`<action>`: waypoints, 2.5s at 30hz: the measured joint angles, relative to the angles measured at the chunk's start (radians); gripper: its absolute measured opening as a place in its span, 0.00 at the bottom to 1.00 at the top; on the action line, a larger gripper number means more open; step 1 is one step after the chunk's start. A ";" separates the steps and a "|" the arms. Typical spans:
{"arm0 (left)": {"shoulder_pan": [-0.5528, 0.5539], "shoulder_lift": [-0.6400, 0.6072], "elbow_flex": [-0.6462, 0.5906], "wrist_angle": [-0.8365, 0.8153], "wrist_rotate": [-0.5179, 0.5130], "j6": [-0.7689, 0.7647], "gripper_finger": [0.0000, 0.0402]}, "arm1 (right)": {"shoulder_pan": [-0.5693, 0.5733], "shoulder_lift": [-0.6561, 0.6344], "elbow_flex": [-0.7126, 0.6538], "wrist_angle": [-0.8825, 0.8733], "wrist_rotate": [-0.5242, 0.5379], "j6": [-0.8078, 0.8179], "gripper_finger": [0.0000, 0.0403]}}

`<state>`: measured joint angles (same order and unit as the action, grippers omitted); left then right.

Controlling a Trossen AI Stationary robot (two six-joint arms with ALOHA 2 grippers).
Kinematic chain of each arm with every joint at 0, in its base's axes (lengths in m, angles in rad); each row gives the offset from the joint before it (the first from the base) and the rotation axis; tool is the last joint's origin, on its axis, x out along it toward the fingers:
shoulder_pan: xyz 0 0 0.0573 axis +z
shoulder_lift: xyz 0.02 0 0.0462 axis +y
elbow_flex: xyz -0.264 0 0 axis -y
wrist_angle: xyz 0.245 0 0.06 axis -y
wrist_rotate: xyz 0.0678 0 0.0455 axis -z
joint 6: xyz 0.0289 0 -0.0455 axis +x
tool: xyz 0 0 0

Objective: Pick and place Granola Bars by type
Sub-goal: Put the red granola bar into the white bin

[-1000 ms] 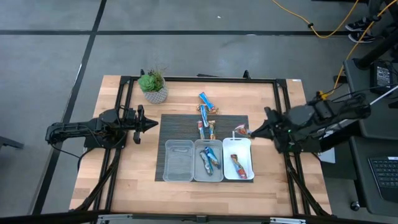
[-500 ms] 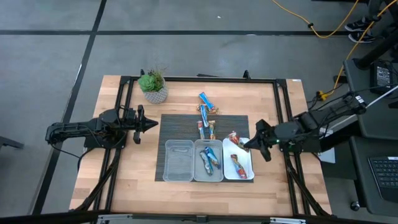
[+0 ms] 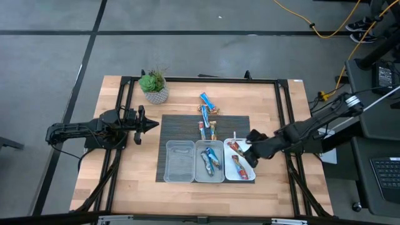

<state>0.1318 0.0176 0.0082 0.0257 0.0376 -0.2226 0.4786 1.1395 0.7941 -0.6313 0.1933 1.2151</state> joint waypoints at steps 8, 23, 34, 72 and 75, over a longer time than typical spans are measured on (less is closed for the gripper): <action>0.000 0.000 0.000 0.000 0.000 0.000 0.02 | 0.000 0.120 0.000 0.000 -0.042 0.197 0.01; 0.000 0.000 0.000 0.000 0.000 0.000 0.02 | -0.001 0.147 0.000 0.005 -0.135 0.246 0.31; 0.000 0.000 0.000 0.000 0.000 0.000 0.02 | -0.174 0.140 0.229 -0.184 -0.109 -0.193 0.50; 0.000 0.000 0.000 0.000 0.000 0.000 0.02 | -1.024 0.738 0.786 -0.133 -0.371 -1.483 0.68; 0.000 0.000 0.000 0.000 0.000 0.000 0.02 | -1.031 0.815 0.846 -0.134 -0.371 -1.481 0.78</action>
<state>0.1316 0.0175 0.0084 0.0257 0.0376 -0.2222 -0.5526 1.9540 1.6406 -0.7653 -0.1776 -0.2662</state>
